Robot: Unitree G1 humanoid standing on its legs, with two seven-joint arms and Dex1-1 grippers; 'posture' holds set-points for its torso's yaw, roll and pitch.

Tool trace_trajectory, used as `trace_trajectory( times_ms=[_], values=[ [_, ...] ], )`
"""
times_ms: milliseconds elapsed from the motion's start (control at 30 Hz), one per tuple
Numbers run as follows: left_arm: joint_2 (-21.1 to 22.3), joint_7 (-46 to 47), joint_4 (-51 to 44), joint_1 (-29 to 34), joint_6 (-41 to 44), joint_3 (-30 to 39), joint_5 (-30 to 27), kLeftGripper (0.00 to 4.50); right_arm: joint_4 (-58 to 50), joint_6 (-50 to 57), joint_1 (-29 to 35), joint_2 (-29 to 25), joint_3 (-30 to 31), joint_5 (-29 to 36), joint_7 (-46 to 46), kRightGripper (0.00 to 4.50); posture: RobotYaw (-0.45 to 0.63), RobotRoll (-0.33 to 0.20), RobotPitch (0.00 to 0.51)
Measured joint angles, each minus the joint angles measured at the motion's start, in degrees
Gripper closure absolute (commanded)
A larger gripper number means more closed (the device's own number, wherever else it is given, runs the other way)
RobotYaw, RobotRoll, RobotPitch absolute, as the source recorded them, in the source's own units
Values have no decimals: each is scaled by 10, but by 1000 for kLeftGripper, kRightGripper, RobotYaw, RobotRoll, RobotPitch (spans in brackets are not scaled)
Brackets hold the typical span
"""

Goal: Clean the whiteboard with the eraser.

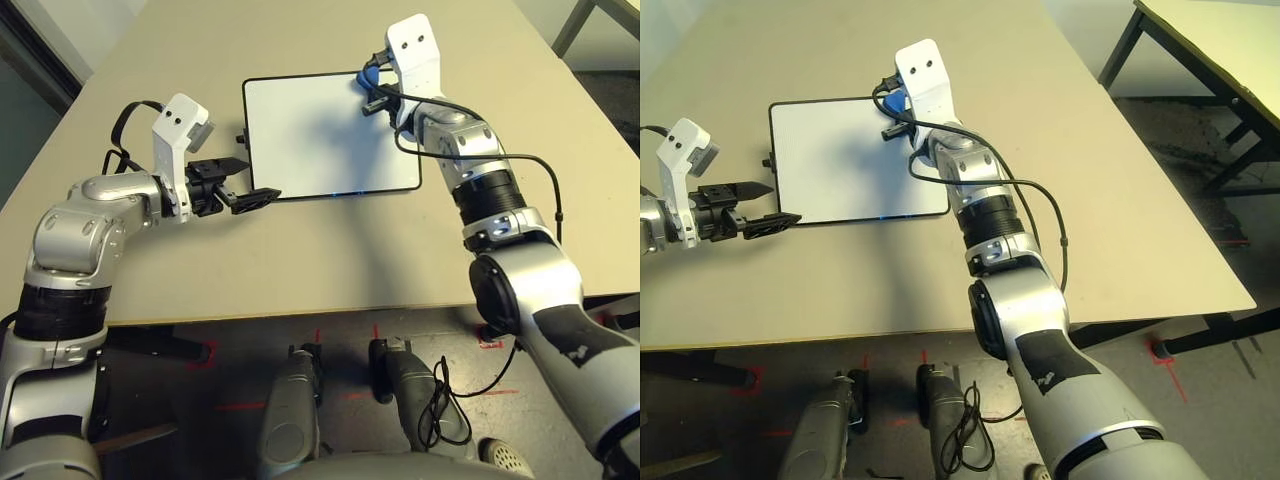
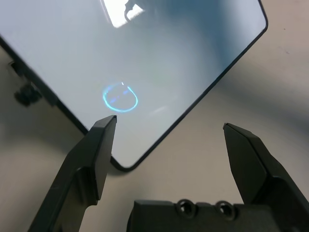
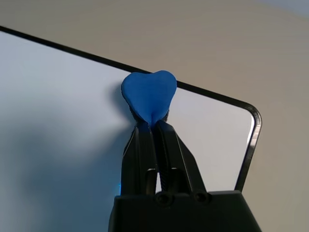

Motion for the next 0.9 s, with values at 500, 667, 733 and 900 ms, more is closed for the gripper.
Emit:
trace_trajectory(
  times_ms=[500,667,733,900],
  values=[
    [-107,129,58,-72,-109,65,7,0,-351,178,22,-70,-93,49,-37,4498,15,0,226],
    [-124,190,116,-99,-194,110,27,0,-413,235,40,-145,-131,53,-52,4498,4,0,216],
    [-130,213,143,-107,-240,123,39,0,-415,245,94,-166,-135,51,-52,4498,3,0,213],
    [-126,249,229,-106,-335,147,66,0,-383,275,219,-161,-137,54,-52,4498,2,0,207]
  ],
)
